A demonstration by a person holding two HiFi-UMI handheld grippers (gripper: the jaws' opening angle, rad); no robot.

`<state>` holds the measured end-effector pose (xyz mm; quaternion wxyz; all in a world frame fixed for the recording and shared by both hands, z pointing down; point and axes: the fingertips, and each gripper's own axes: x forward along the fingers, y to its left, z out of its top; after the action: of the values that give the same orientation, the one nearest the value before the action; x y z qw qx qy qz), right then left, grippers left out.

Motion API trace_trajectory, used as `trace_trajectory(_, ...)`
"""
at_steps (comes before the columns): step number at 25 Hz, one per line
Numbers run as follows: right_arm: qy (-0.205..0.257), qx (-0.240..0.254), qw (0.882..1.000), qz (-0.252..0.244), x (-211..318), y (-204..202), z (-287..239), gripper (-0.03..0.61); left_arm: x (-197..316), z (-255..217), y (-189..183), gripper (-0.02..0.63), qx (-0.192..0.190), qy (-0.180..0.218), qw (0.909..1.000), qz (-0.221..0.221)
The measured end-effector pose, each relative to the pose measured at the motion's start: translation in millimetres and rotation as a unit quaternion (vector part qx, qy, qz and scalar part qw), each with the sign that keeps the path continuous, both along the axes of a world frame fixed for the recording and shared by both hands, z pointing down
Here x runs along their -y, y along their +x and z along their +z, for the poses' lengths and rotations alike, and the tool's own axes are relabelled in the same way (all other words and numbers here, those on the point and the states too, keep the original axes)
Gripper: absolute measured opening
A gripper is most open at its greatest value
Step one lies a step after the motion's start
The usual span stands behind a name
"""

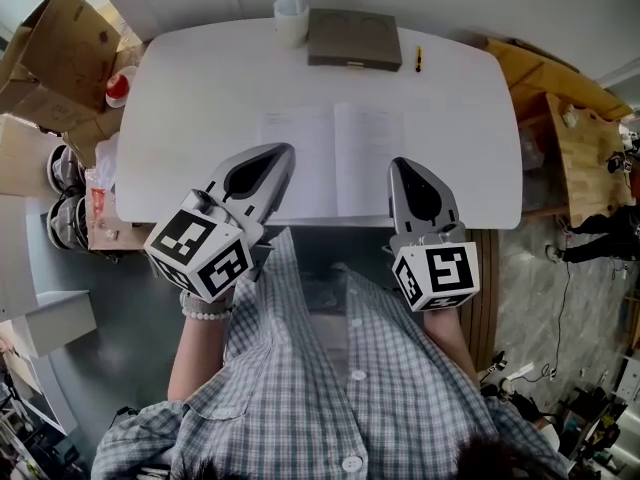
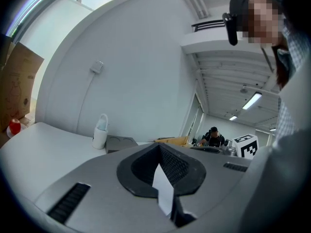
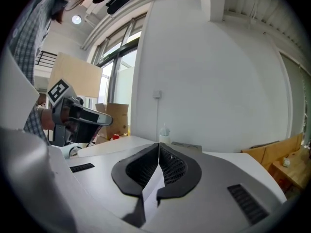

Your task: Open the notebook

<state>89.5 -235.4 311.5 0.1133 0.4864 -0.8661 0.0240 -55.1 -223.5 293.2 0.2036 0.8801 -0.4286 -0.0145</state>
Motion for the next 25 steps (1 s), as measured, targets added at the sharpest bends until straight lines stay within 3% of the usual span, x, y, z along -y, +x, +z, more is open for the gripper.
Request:
trace_trajectory(7,-0.003,-0.007,1.0,0.014,2,-1,-3,0.023,2,-6,7,0.009,0.018,0.015,0.9996,0.018)
trace_trajectory(25,0.003,-0.018,1.0,-0.003,1,-18,-7,0.023,2,-10,-5,0.008,0.038,0.037,0.9986,-0.002)
